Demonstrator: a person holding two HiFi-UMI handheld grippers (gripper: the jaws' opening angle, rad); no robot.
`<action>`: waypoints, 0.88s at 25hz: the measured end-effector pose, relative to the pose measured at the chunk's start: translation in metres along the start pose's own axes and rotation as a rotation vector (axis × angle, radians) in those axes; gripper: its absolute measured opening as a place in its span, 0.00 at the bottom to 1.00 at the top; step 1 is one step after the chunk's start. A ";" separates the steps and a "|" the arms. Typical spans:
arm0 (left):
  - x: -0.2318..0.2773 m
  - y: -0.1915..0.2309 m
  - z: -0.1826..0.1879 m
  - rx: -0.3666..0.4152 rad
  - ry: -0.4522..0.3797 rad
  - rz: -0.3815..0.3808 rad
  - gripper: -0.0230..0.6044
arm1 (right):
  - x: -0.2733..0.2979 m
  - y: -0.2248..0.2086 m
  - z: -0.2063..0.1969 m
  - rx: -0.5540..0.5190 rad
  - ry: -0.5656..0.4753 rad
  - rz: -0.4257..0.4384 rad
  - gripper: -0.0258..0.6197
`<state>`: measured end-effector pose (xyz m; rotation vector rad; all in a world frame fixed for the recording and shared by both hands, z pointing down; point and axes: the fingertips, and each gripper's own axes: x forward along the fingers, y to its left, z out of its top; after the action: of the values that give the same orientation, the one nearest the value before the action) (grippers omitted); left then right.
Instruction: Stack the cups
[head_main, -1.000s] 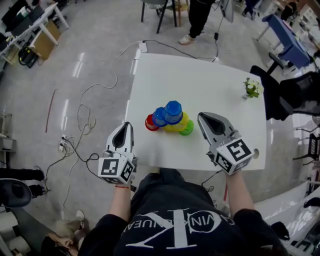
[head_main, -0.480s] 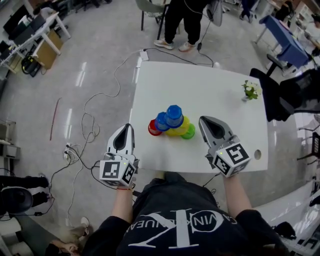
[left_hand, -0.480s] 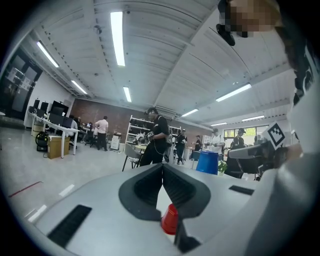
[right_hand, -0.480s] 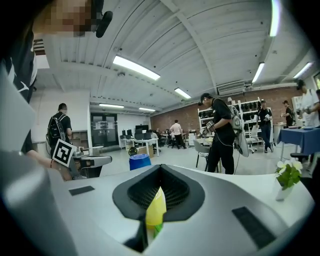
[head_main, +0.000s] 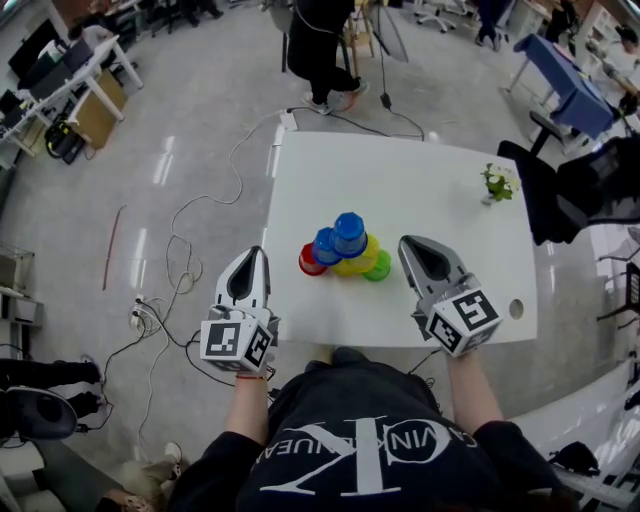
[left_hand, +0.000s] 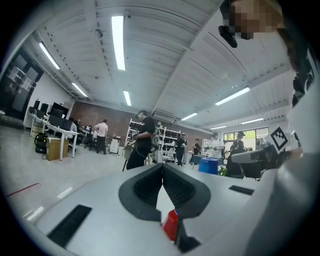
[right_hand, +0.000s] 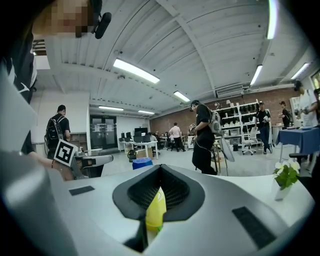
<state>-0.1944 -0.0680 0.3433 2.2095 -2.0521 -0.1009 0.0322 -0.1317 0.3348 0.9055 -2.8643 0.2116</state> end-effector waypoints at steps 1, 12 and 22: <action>0.000 0.000 0.001 0.000 -0.003 -0.001 0.04 | -0.001 0.000 0.001 0.001 -0.004 -0.002 0.05; -0.003 -0.006 0.010 0.011 -0.024 -0.022 0.04 | -0.011 0.000 0.002 0.005 -0.033 -0.023 0.05; -0.003 -0.010 0.008 0.005 -0.017 -0.036 0.04 | -0.018 0.003 0.008 0.003 -0.086 -0.021 0.05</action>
<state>-0.1858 -0.0650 0.3341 2.2574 -2.0237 -0.1188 0.0446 -0.1204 0.3240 0.9674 -2.9320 0.1791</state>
